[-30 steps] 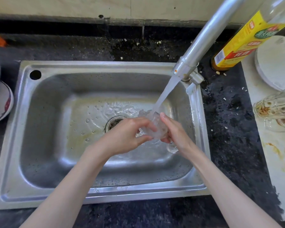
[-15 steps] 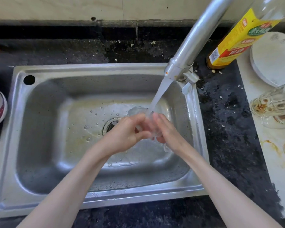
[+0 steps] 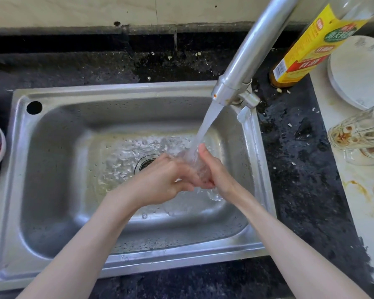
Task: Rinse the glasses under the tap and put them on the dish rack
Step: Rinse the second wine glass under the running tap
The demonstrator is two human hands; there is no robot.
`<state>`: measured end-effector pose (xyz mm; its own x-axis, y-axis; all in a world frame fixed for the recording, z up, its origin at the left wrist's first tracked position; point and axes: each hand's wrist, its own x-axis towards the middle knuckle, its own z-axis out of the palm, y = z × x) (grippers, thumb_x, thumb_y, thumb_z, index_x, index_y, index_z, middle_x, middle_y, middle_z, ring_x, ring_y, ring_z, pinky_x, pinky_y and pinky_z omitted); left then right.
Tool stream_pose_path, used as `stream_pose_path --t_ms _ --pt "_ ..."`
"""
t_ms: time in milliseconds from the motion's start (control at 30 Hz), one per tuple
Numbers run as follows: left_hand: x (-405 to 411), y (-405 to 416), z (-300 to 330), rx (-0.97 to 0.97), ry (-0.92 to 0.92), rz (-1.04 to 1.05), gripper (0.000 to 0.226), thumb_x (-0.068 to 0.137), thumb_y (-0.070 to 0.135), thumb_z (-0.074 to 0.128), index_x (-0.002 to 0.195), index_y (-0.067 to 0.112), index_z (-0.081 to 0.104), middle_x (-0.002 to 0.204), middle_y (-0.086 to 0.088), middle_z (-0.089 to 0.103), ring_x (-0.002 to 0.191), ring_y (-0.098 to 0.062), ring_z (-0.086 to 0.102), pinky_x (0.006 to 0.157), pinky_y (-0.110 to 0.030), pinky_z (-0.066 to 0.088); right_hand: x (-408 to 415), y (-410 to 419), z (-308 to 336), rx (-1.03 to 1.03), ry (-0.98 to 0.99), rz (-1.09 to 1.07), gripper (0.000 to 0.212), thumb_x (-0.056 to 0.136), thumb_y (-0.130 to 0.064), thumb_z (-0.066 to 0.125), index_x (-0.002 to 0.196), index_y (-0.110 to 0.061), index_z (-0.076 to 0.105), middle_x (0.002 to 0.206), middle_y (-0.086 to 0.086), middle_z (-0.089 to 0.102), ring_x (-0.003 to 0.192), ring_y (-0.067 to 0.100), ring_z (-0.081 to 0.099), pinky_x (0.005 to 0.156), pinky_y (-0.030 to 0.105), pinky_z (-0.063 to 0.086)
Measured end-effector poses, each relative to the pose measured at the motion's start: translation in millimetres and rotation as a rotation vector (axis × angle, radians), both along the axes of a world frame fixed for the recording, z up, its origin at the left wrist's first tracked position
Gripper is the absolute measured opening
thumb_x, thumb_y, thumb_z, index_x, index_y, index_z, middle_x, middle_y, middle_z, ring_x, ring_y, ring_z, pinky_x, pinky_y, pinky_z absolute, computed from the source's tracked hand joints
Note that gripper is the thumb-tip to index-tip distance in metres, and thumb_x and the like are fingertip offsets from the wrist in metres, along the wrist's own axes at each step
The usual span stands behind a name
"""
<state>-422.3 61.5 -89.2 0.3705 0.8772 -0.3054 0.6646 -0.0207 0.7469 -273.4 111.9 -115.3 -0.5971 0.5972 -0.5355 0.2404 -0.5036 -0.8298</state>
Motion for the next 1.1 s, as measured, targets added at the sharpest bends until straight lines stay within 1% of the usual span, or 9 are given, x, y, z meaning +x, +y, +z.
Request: stream_pose_path --t_ms 100,200,367,500,633,700,800,900,1100 --pt "3 0 -1 0.036 0.048 0.148 0.007 0.073 0.023 0.077 0.073 0.026 0.071 0.071 0.013 0.066 0.069 -0.003 0.057 0.074 -0.026 0.047 0 -2 -1 -0.004 0.014 0.038 0.05 0.087 -0.061 0.031 0.069 -0.03 0.066 0.046 -0.011 0.044 0.036 0.001 0.034 0.038 0.013 0.025" --pt "4 -3 -6 0.055 -0.085 0.412 0.028 0.072 0.024 0.078 0.064 0.031 0.053 0.063 0.014 0.059 0.065 0.0 0.055 0.061 -0.012 0.04 4 -7 -4 0.081 -0.001 -0.002 0.025 0.084 -0.045 0.054 0.095 -0.023 0.054 0.064 -0.015 0.054 0.047 -0.003 0.047 0.044 0.009 0.033" --pt "0 -3 2 -0.163 -0.155 0.003 0.023 0.085 0.009 0.065 0.103 0.022 0.07 0.096 0.021 0.063 0.091 0.01 0.057 0.083 -0.004 0.038 7 -1 -3 -0.001 -0.012 -0.091 0.039 0.087 -0.048 0.044 0.093 -0.013 0.057 0.046 -0.012 0.047 0.036 0.002 0.037 0.037 0.018 0.024" --pt "4 0 4 -0.089 -0.062 0.142 0.005 0.08 0.016 0.071 0.08 0.021 0.072 0.072 0.014 0.067 0.07 0.004 0.057 0.065 -0.009 0.039 5 -3 -8 -0.09 -0.029 0.011 0.065 0.094 -0.059 0.021 0.09 -0.007 0.059 0.044 -0.006 0.038 0.036 0.006 0.027 0.037 0.018 0.02" --pt "6 -3 -2 -0.025 -0.134 0.406 0.029 0.077 0.012 0.073 0.067 0.025 0.05 0.059 0.014 0.056 0.058 0.0 0.051 0.055 -0.011 0.037 5 -8 -9 0.07 -0.072 0.05 0.027 0.095 -0.038 0.048 0.114 -0.018 0.049 0.082 -0.008 0.055 0.059 -0.004 0.052 0.051 0.012 0.037" --pt "1 -4 -2 -0.054 -0.102 0.292 0.024 0.081 0.009 0.069 0.076 0.025 0.052 0.07 0.009 0.059 0.067 0.004 0.053 0.061 -0.008 0.038 4 -10 -10 0.042 -0.1 0.052 0.031 0.094 -0.038 0.05 0.119 -0.019 0.046 0.089 -0.009 0.055 0.063 -0.005 0.054 0.052 0.012 0.038" --pt "-6 -4 -1 -0.152 -0.074 0.017 0.017 0.086 0.006 0.062 0.095 0.02 0.068 0.088 0.011 0.065 0.081 0.014 0.055 0.076 -0.004 0.038 3 -8 -8 -0.031 -0.096 0.034 0.053 0.098 -0.05 0.029 0.106 -0.007 0.058 0.066 -0.008 0.06 0.045 -0.003 0.053 0.043 0.011 0.036" --pt "-5 -2 0 -0.121 -0.008 -0.003 0.016 0.084 0.008 0.066 0.09 0.021 0.073 0.086 0.014 0.07 0.082 0.008 0.06 0.075 -0.008 0.042 2 -6 -5 -0.111 -0.032 0.068 0.06 0.1 -0.048 0.013 0.079 -0.011 0.055 0.041 -0.008 0.049 0.031 0.0 0.039 0.036 0.013 0.023" --pt "0 -5 -1 0.048 -0.086 0.287 0.036 0.077 0.007 0.072 0.068 0.032 0.048 0.07 0.017 0.056 0.073 0.007 0.054 0.065 -0.004 0.037 0 -12 -7 0.028 -0.036 -0.033 0.039 0.087 -0.056 0.045 0.099 -0.019 0.049 0.068 -0.016 0.051 0.049 -0.007 0.047 0.047 0.01 0.033"
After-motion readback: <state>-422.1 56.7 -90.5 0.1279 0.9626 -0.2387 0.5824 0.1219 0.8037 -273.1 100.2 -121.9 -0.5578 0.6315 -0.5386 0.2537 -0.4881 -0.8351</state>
